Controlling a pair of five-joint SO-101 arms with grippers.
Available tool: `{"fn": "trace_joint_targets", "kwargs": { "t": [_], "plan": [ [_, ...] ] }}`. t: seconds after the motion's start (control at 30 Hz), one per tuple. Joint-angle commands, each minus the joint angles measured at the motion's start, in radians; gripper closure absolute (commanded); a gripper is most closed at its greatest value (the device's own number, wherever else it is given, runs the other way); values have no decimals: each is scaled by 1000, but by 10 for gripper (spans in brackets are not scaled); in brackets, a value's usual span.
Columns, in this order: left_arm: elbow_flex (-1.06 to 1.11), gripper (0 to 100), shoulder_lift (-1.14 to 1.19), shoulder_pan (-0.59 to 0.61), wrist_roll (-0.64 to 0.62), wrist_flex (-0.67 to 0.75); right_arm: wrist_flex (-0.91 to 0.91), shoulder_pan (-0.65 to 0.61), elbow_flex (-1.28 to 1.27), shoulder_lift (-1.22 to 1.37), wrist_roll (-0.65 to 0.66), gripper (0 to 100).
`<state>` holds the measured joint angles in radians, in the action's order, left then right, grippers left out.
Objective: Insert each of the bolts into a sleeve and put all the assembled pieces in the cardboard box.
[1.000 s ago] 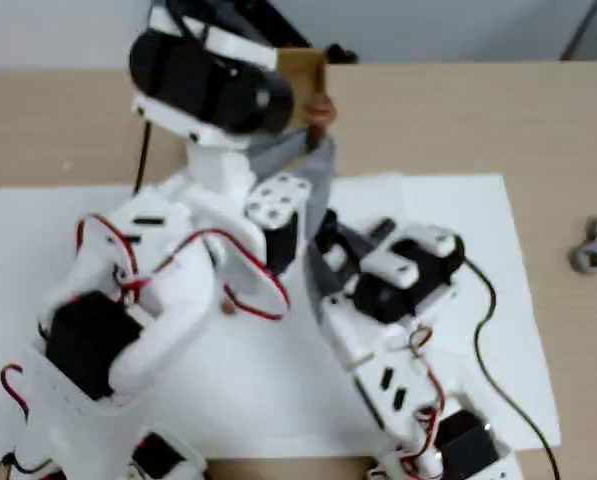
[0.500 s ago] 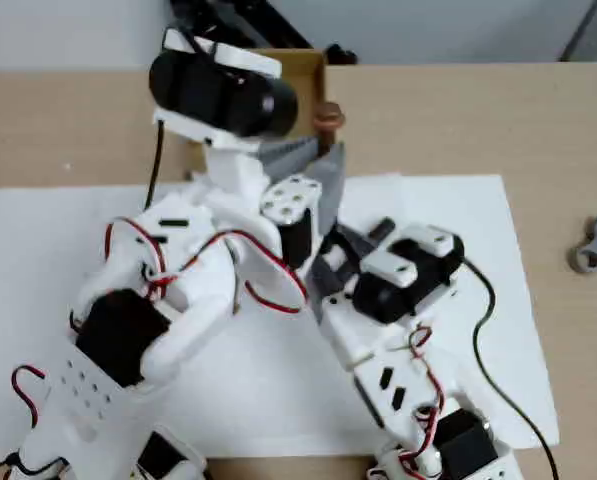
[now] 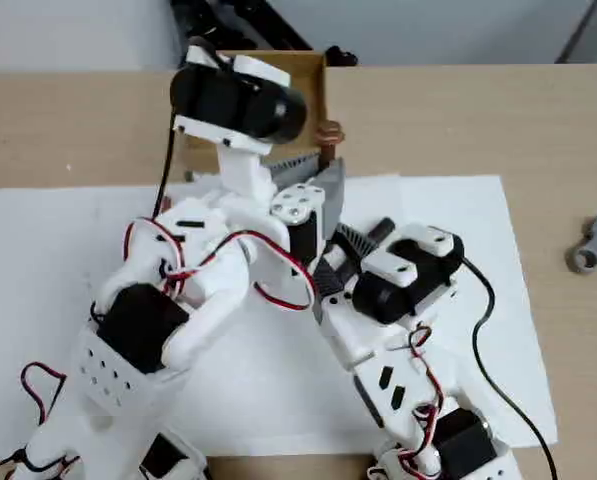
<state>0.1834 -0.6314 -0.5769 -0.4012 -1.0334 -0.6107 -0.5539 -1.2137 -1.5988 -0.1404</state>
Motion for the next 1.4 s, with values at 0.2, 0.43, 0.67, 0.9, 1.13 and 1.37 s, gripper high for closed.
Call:
{"fn": "trace_joint_targets", "kwargs": {
  "t": [0.2,0.43,0.67,0.9,1.13,1.37],
  "plan": [
    [54,995,-18,18,-6,31,27,-5,9,-12,-11,995],
    [94,995,-20,-35,-3,26,27,-4,11,-12,-11,995],
    [61,886,-20,-35,-18,-57,25,-2,12,-12,-11,995],
    [-68,776,-11,-32,-129,-258,25,-2,14,-10,-11,995],
    [-162,778,-20,61,-124,-307,24,1,58,10,-9,996],
    [-329,957,-20,226,75,-371,45,42,298,283,-9,996]
  ]
}}
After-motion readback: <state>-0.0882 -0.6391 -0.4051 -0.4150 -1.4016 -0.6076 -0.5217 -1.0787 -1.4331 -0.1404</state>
